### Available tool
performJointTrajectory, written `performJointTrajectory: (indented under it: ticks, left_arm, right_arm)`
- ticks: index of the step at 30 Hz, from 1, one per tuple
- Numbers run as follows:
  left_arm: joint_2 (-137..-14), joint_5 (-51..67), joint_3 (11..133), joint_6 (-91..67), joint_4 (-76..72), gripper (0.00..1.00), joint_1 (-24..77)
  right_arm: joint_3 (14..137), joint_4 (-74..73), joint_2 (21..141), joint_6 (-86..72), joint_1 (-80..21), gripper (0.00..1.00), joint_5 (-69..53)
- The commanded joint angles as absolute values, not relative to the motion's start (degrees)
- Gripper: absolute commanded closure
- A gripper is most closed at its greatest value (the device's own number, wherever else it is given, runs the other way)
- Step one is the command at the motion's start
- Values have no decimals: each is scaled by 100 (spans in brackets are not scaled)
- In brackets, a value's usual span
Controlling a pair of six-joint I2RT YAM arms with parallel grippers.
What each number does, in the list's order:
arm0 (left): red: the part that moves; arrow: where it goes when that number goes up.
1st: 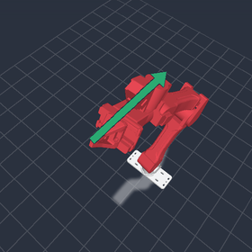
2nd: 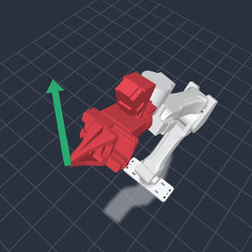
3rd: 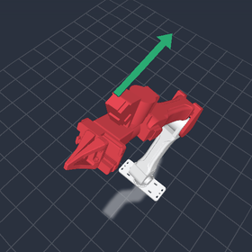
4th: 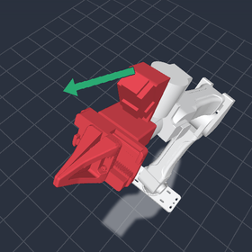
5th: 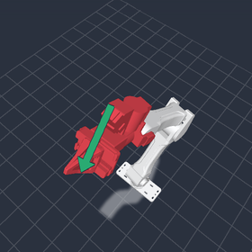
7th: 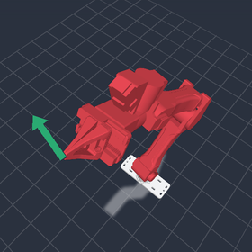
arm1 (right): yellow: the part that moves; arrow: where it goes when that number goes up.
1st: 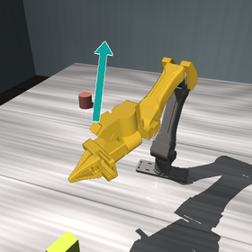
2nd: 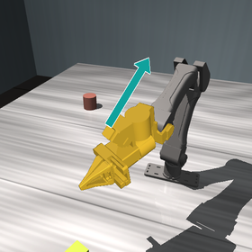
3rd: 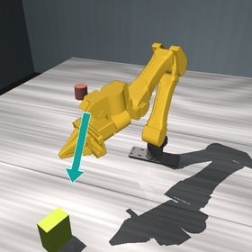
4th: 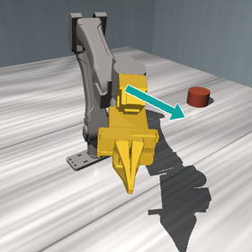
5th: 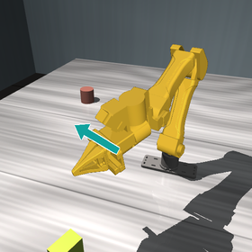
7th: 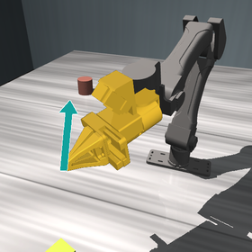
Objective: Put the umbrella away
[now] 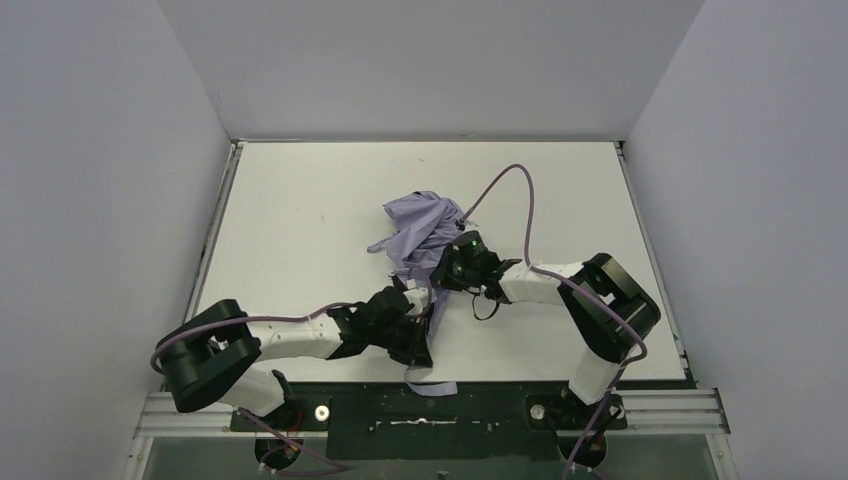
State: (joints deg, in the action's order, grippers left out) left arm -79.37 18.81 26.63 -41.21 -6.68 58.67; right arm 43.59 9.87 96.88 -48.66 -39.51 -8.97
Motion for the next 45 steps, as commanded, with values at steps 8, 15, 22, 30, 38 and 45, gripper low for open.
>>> performJointTrajectory:
  ticks: [8, 15, 22, 30, 38, 45]
  left_arm:
    - [-8102, 2456, 2929, -4156, -1297, 100, 5922]
    - [-7576, 1785, 2163, -4811, -1806, 100, 6314]
    - [-7515, 1593, 1953, -4932, -2035, 96, 6349]
    - [-7543, 1707, 1984, -4896, -2086, 84, 6420]
    - [-6799, 1733, 2316, -4715, -1008, 75, 6853]
    - [-5522, 1328, 2277, -4659, 384, 62, 7065]
  right_arm:
    - [4848, 1283, 9328, -4160, -3753, 80, -1389]
    - [4547, 1288, 8685, -4099, -3822, 73, -2498]
    - [4369, 990, 8376, -4205, -4125, 81, -2500]
    - [4095, 1171, 8757, -4556, -4630, 83, -1969]
    - [3940, 1461, 9458, -4620, -4663, 83, -1493]
    - [3823, 1678, 9695, -4654, -4676, 83, -1477]
